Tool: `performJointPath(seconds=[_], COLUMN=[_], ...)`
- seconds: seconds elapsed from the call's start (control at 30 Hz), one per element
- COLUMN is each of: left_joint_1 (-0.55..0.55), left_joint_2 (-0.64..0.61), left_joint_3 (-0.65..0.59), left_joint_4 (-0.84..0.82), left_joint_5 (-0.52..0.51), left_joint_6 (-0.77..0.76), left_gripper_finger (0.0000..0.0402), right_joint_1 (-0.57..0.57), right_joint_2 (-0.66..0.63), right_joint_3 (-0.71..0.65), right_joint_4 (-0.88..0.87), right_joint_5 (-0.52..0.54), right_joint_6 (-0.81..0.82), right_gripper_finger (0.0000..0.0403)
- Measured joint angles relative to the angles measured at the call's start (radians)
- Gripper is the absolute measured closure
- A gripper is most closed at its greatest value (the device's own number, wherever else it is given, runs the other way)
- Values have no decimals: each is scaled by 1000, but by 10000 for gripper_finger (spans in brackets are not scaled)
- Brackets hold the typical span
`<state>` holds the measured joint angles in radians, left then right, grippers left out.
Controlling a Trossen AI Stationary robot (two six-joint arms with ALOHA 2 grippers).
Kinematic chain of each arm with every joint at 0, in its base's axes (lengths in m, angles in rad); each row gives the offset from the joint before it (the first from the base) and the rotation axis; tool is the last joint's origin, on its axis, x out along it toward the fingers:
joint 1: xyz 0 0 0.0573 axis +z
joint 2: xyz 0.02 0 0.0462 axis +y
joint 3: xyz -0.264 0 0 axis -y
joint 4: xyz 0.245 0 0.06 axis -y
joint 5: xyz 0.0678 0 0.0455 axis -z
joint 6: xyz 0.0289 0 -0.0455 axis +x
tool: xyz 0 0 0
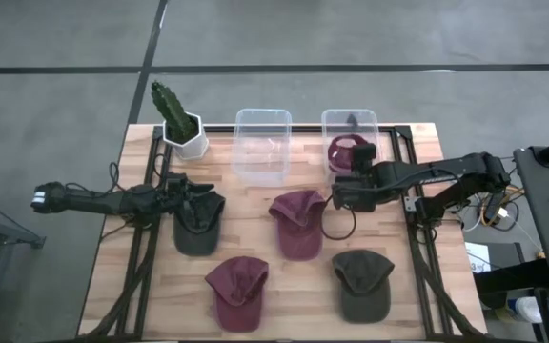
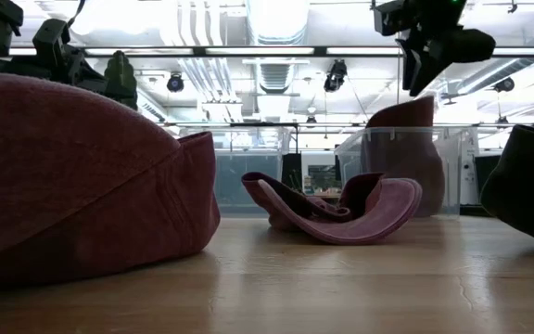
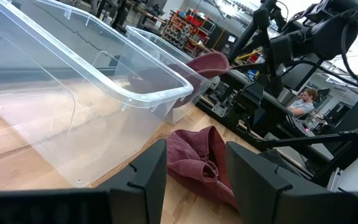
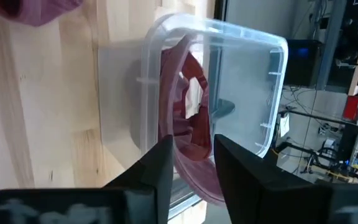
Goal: Pick & Place hat
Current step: Put the right red cap into the right transparent bin
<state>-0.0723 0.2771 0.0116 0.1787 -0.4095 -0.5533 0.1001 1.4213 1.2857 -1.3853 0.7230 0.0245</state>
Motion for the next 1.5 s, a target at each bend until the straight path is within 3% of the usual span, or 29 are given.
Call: performJointPath(seconds=[0.47,0.7,0.93,1.23,1.5], left_joint_1=[0,0,0,0,0], left_joint_2=[0,0,0,0,0], left_joint_3=[0,0,0,0,0], left_joint_4=[0,0,0,0,0], left_joint_5=[0,0,0,0,0], left_joint_6=[0,0,0,0,0], left_gripper_finger=[246,246,246,246,246], right_joint_1=[2,-3,-14,-76,-128], right_joint_2=[-1,-1,-1,-1,-2], right_joint_3=[115,107,45,14,14], right_joint_4=[-54,-33,19,43,76], right_joint_5=[-14,-147,-145,-146,-232], right_joint_6=[21,24,4,-53,-117], right_gripper_finger=[246,274,296,297,309])
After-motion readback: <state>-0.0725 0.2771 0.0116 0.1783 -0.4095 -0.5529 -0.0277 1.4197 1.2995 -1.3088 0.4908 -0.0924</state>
